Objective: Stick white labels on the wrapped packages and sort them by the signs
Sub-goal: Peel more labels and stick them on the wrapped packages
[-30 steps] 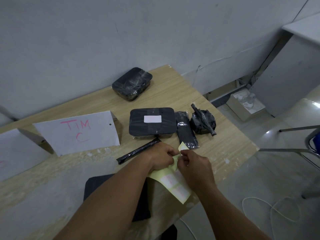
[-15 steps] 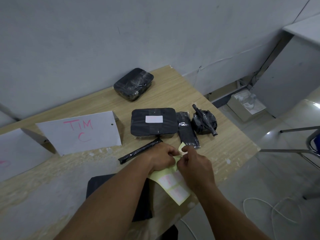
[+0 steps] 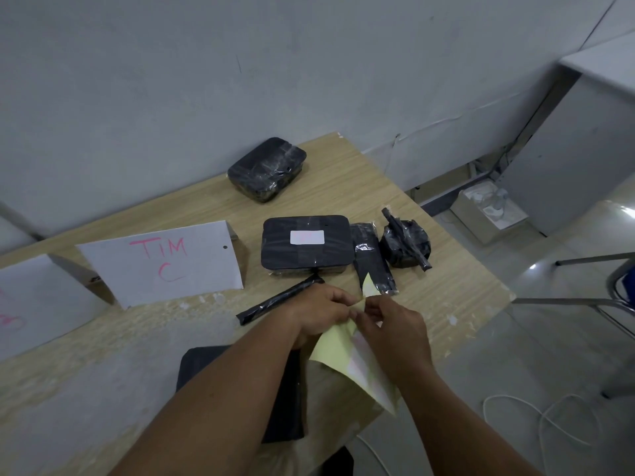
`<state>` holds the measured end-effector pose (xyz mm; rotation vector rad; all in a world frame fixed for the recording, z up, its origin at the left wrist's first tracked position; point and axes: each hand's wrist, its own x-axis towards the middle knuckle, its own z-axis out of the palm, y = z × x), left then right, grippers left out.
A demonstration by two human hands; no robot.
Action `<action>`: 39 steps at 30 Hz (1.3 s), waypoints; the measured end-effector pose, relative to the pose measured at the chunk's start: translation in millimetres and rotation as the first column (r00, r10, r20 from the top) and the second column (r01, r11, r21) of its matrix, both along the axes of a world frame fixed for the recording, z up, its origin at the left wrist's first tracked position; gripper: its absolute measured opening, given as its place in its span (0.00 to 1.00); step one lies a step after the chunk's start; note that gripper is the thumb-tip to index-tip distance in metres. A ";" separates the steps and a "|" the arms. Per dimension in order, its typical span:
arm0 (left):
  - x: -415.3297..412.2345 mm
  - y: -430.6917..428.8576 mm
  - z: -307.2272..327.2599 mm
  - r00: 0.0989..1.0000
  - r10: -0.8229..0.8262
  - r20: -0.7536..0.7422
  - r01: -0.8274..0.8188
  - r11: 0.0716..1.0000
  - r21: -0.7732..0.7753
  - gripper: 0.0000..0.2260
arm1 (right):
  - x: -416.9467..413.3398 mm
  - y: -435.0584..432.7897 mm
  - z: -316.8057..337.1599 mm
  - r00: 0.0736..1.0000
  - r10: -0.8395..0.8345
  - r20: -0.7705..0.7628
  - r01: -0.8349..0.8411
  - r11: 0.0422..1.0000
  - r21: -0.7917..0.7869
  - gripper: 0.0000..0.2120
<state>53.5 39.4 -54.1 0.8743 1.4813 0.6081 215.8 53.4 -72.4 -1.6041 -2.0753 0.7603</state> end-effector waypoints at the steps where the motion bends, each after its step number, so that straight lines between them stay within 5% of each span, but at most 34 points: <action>1: 1.1 -0.4 -0.4 1.000 0.025 0.013 -0.025 1.000 -0.006 0.10 | -0.2 -0.2 0.3 1.000 -0.003 0.024 0.002 1.000 0.023 0.14; 11: 2.3 -3.5 1.9 0.997 0.061 -0.038 -0.062 0.998 -0.008 0.09 | -0.6 -2.1 1.2 0.983 0.081 0.166 -0.093 0.994 0.062 0.13; 20: 4.2 -4.8 0.7 0.982 0.055 -0.181 -0.043 0.997 0.068 0.05 | 2.6 -5.5 6.7 0.998 -0.009 0.062 0.010 1.000 -0.016 0.08; 27: 7.7 1.3 -5.3 0.750 -0.145 -0.646 0.224 0.974 0.040 0.06 | 9.6 -6.7 7.6 0.999 -0.040 0.007 0.041 0.992 -0.122 0.09; 34: 19.0 0.5 -12.1 0.528 -0.205 -0.824 0.296 0.954 -0.047 0.12 | 13.5 -3.2 7.4 0.960 -0.209 -0.189 0.161 0.957 -0.241 0.09; 39: 24.2 -3.0 -12.5 0.423 -0.210 -0.881 0.333 0.941 -0.064 0.13 | 17.0 0.3 6.6 0.850 -0.356 -0.387 0.224 0.911 -0.346 0.09</action>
